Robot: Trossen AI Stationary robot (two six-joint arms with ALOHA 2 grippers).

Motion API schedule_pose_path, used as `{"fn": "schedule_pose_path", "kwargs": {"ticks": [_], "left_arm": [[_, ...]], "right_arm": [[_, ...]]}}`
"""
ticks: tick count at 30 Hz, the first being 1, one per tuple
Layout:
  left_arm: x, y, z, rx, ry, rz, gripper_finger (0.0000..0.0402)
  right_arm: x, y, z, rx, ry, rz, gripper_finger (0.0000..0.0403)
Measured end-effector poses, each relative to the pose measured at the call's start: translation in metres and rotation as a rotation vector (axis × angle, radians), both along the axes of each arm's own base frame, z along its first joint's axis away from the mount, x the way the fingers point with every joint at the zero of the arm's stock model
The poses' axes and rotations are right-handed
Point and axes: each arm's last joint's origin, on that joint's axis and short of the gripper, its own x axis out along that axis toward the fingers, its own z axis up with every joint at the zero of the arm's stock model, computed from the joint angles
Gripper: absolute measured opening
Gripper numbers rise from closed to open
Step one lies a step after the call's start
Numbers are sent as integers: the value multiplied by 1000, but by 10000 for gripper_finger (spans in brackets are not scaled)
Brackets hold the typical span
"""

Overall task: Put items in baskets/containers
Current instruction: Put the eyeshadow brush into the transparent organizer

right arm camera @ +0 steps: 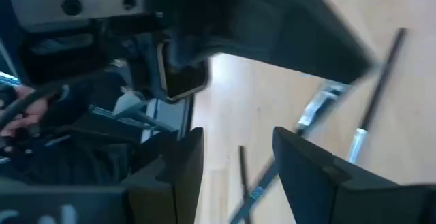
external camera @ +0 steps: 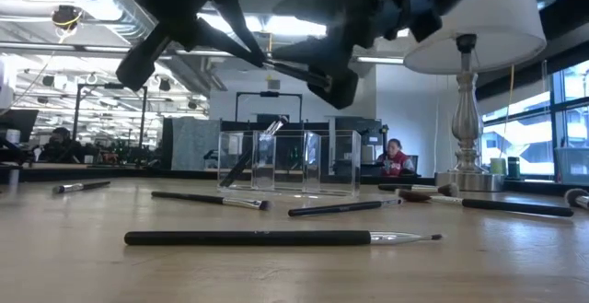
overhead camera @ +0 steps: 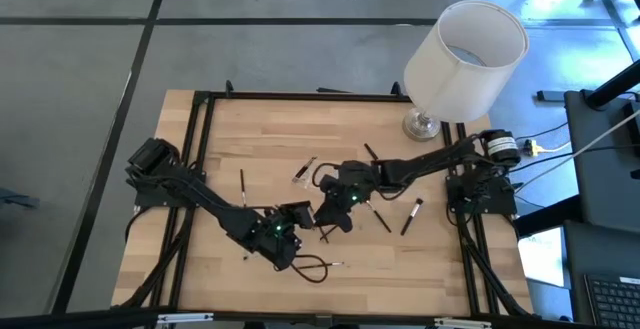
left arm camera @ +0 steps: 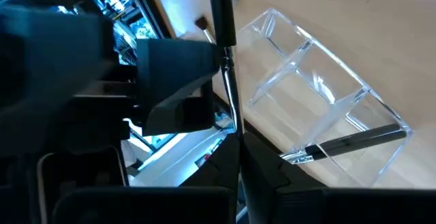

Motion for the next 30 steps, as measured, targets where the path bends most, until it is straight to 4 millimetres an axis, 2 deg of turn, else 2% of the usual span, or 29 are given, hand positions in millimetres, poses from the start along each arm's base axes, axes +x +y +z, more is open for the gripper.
{"fn": "schedule_pose_path", "kwargs": {"ticks": [9, 12, 16, 20, 25, 30], "left_arm": [[3, 6, 0, 0, 1, 16, 5], [3, 6, 0, -9, 7, 11, 4], [3, 5, -1, -37, 22, -10, 5], [4, 6, -1, -45, 17, -7, 4], [6, 6, 0, -53, -4, -4, 5], [8, 5, 2, -66, -31, -7, 3]], "right_arm": [[2, -13, -13, -35, 109, -77, 153], [0, -18, -7, -17, 104, -61, 147], [-6, -25, 11, -40, 40, -70, 146], [-9, -29, 11, -132, 46, -127, 145], [-7, -24, 1, -186, 85, -153, 145], [-3, -15, -2, -205, 42, -136, 145]]}}
